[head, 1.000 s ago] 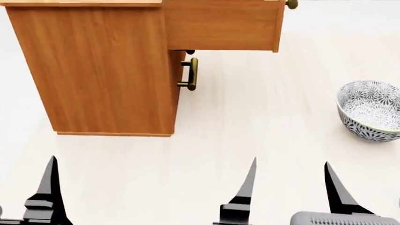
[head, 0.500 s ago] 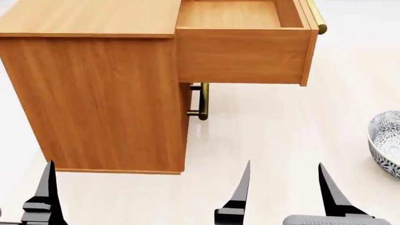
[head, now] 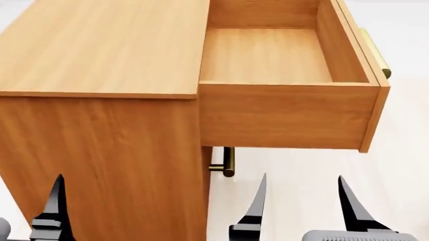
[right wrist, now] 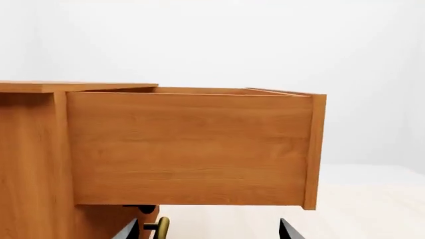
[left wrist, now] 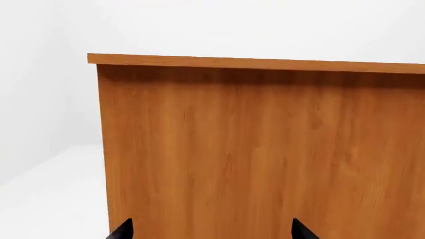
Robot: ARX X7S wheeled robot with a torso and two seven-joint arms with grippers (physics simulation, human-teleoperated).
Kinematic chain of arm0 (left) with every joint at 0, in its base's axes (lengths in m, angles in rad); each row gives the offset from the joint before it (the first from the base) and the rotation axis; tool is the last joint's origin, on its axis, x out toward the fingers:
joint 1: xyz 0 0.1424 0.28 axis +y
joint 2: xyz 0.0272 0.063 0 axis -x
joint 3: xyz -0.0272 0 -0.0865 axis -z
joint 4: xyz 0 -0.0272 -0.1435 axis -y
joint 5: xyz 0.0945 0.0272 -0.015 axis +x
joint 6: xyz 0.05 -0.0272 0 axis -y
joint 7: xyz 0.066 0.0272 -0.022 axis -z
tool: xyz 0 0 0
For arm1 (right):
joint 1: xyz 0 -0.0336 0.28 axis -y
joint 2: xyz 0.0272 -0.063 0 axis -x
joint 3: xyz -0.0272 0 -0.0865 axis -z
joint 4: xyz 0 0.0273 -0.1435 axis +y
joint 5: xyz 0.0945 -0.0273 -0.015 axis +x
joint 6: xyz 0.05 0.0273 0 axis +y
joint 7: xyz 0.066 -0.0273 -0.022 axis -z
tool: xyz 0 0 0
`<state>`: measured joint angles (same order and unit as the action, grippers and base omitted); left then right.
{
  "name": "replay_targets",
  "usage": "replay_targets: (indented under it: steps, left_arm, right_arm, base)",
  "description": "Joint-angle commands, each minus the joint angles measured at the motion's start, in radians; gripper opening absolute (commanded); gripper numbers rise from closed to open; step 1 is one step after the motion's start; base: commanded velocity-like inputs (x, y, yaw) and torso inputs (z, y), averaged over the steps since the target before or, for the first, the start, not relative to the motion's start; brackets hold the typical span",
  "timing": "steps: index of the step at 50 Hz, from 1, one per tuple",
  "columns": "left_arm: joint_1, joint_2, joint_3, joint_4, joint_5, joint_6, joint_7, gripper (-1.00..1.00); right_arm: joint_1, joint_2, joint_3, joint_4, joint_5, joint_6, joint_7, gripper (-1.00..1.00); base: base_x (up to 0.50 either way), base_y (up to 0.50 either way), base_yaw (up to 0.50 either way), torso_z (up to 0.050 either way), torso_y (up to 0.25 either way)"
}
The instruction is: Put the bowl on top of the cabinet.
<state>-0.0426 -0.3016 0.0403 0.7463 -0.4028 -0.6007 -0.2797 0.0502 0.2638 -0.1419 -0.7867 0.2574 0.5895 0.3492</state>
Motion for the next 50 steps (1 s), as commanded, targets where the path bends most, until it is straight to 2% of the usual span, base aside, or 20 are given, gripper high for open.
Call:
replay_targets:
  steps: [1, 12, 16, 17, 18, 19, 22, 23, 26, 27, 29, 35, 46, 50]
  left_arm:
    - [0.004, -0.003, 0.014, -0.010, 0.006, 0.011, -0.003, 1.00]
    - [0.009, -0.006, 0.015, -0.024, 0.006, 0.025, -0.003, 1.00]
    - [0.011, -0.009, 0.013, -0.029, 0.006, 0.032, -0.003, 1.00]
    - [0.028, -0.017, 0.029, -0.048, 0.034, 0.051, 0.001, 1.00]
    - [0.030, -0.017, 0.031, -0.050, 0.035, 0.055, 0.001, 1.00]
    - [0.032, -0.017, 0.032, -0.051, 0.036, 0.057, 0.002, 1.00]
    - [0.033, -0.018, 0.035, -0.055, 0.038, 0.060, 0.002, 1.00]
    - [0.034, -0.018, 0.034, -0.053, 0.036, 0.059, 0.001, 1.00]
    - [0.036, -0.019, 0.036, -0.049, 0.037, 0.059, -0.002, 1.00]
    - [0.037, -0.020, 0.038, -0.050, 0.039, 0.060, -0.002, 1.00]
    - [0.038, -0.021, 0.039, -0.051, 0.040, 0.062, -0.003, 1.00]
    - [0.038, -0.020, 0.042, -0.060, 0.042, 0.068, -0.005, 1.00]
    - [0.036, -0.024, 0.050, -0.063, 0.043, 0.069, -0.010, 1.00]
    - [0.035, -0.025, 0.055, -0.060, 0.045, 0.066, -0.015, 1.00]
  right_arm:
    - [-0.009, 0.005, 0.003, 0.010, 0.012, -0.016, -0.003, 1.00]
    - [-0.023, 0.014, -0.026, 0.055, -0.029, -0.071, 0.002, 1.00]
    - [-0.029, 0.014, -0.024, 0.074, -0.028, -0.090, 0.002, 1.00]
    - [-0.179, 0.164, 0.126, -0.042, 0.122, 0.005, -0.148, 1.00]
    - [-0.233, 0.176, 0.276, -0.076, 0.181, 0.136, -0.298, 1.00]
    - [-0.252, 0.169, 0.426, -0.074, 0.185, 0.127, -0.425, 1.00]
    - [-0.267, 0.162, 0.862, -0.040, 0.174, 0.097, -0.437, 1.00]
    - [-0.267, 0.161, 0.881, -0.026, 0.183, 0.093, -0.444, 1.00]
    - [-0.269, 0.157, 0.897, 0.006, 0.183, 0.082, -0.451, 1.00]
    - [-0.249, 0.184, 0.925, 0.000, 0.216, 0.135, -0.444, 1.00]
    - [-0.274, 0.162, 0.907, 0.038, 0.181, 0.068, -0.465, 1.00]
    - [-0.282, 0.190, 0.941, 0.055, 0.188, 0.067, -0.485, 1.00]
    - [-0.223, 0.264, 0.959, 0.089, 0.218, 0.178, -0.451, 1.00]
    - [-0.211, 0.289, 0.926, 0.067, 0.205, 0.229, -0.414, 1.00]
  base:
    - [0.48, -0.10, 0.00, 0.000, 0.000]
    - [0.47, -0.07, 0.00, 0.000, 0.000]
    - [0.00, 0.00, 0.00, 0.000, 0.000]
    - [0.00, 0.00, 0.00, 0.000, 0.000]
    - [0.00, 0.00, 0.00, 0.000, 0.000]
    - [0.00, 0.00, 0.00, 0.000, 0.000]
    - [0.00, 0.00, 0.00, 0.000, 0.000]
    - [0.00, 0.00, 0.00, 0.000, 0.000]
    - [0.00, 0.00, 0.00, 0.000, 0.000]
    - [0.00, 0.00, 0.00, 0.000, 0.000]
    - [0.00, 0.00, 0.00, 0.000, 0.000]
    - [0.00, 0.00, 0.00, 0.000, 0.000]
    - [0.00, 0.00, 0.00, 0.000, 0.000]
    - [0.00, 0.00, 0.00, 0.000, 0.000]
